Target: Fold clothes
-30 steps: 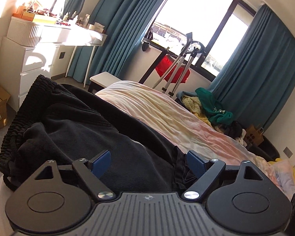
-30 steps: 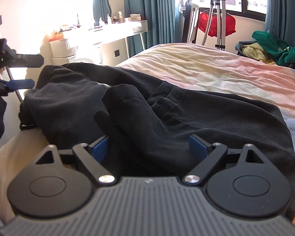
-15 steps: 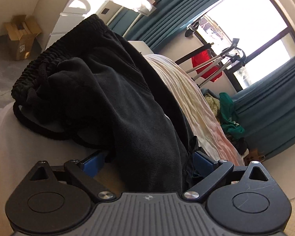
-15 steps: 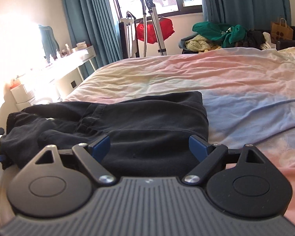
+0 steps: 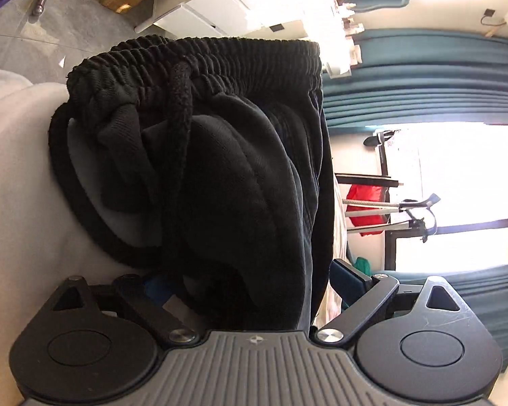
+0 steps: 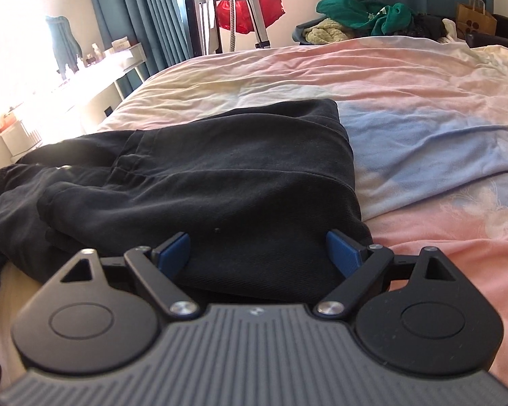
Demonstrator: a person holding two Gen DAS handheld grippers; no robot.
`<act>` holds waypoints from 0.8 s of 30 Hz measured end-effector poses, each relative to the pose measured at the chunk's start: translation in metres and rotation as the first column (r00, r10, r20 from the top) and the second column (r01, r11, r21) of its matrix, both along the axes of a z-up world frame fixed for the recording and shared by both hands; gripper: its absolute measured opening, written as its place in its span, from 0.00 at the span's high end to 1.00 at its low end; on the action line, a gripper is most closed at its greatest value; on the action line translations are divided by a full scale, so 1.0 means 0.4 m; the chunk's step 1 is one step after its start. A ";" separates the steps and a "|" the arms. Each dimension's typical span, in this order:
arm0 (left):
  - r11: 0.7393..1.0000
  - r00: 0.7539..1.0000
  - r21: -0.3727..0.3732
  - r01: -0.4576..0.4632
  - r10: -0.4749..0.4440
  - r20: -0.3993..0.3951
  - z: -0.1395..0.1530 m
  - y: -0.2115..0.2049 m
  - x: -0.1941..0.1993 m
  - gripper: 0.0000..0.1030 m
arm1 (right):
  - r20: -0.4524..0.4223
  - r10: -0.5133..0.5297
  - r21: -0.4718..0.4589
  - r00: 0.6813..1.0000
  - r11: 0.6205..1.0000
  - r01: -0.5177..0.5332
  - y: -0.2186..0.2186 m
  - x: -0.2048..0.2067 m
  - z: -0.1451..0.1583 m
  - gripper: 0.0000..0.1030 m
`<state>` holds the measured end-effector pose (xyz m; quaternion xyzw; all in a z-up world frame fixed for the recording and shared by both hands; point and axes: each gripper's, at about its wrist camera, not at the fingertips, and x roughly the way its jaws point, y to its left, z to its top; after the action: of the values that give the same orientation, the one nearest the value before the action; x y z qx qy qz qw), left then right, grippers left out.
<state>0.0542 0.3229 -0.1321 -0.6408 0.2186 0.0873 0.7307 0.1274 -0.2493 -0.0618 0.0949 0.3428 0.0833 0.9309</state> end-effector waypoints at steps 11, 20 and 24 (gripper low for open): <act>0.994 0.992 0.010 -0.112 0.112 0.052 -0.058 0.039 0.046 0.44 | 0.022 -0.014 -0.044 1.000 0.999 0.015 0.022 -0.002 -0.004 0.12; 0.977 0.995 0.189 -0.097 0.094 0.025 -0.021 0.002 0.072 0.65 | 0.024 -0.011 -0.062 1.000 0.998 0.012 0.033 0.007 -0.012 0.11; 0.903 0.997 0.425 -0.062 0.076 -0.018 0.059 -0.060 0.091 0.75 | 0.027 -0.032 -0.002 0.999 0.999 0.032 0.011 0.010 -0.008 0.11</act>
<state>0.0906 0.2987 -0.1086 -0.4726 0.1839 0.1693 0.8451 0.1313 -0.2448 -0.0651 0.0980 0.3289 0.0692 0.9367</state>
